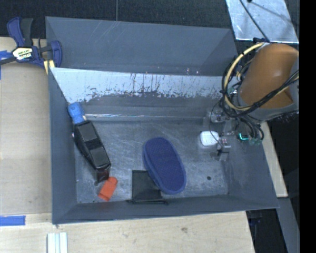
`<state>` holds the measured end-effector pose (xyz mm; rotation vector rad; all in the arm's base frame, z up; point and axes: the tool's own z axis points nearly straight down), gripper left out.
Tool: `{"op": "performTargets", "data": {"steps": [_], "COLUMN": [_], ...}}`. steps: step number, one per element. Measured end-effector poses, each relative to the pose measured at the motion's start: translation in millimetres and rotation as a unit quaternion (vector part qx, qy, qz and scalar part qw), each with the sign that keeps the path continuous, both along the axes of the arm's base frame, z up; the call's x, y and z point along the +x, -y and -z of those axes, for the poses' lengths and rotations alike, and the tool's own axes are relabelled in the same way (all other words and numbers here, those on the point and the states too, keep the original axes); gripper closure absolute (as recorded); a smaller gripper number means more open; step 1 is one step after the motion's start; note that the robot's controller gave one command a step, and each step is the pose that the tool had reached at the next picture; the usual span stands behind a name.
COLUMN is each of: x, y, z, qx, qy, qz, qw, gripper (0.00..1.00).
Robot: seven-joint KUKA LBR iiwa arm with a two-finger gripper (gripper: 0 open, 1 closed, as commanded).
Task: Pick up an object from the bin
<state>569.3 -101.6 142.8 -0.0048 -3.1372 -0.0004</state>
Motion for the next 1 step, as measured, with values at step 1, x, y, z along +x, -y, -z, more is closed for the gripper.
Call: {"op": "performTargets", "data": {"steps": [1], "x": [37.6], "y": [46.0], "z": [74.5], "qx": [-0.001], "qy": [0.0031], "qz": [0.118], "qw": [0.993], "gripper": [0.0]}}
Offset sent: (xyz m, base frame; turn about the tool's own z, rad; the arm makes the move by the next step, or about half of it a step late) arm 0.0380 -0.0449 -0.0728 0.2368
